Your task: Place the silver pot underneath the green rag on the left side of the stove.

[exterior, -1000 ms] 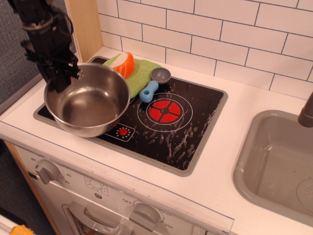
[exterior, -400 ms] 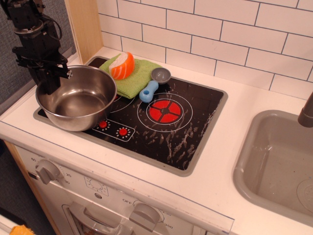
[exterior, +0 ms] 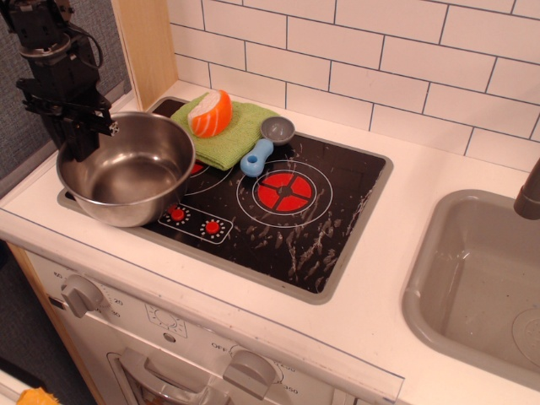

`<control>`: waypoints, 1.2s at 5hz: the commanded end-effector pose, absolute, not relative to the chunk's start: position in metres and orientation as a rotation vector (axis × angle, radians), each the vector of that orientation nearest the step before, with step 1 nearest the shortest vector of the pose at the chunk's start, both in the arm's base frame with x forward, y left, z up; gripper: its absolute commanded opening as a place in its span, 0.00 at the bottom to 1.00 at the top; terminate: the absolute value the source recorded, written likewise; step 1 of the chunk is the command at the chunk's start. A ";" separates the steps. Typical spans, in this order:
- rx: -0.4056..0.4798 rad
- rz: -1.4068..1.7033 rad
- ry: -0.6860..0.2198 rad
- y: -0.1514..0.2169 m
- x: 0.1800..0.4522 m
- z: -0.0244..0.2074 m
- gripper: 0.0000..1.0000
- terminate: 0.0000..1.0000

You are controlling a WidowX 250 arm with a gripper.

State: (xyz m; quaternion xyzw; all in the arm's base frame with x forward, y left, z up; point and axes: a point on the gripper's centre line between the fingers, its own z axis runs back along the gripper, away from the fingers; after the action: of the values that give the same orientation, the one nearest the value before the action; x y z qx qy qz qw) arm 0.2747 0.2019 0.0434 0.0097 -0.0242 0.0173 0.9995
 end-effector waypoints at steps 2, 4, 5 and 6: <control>0.081 -0.050 -0.190 0.177 0.273 0.095 1.00 0.00; 0.063 -0.086 -0.212 0.145 0.271 0.105 1.00 0.00; 0.078 -0.130 -0.184 0.142 0.270 0.102 1.00 0.00; 0.078 -0.130 -0.184 0.142 0.270 0.102 1.00 0.00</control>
State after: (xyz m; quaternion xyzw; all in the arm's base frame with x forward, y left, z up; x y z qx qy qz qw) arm 0.2807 0.1446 0.0846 0.0264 -0.0712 -0.0630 0.9951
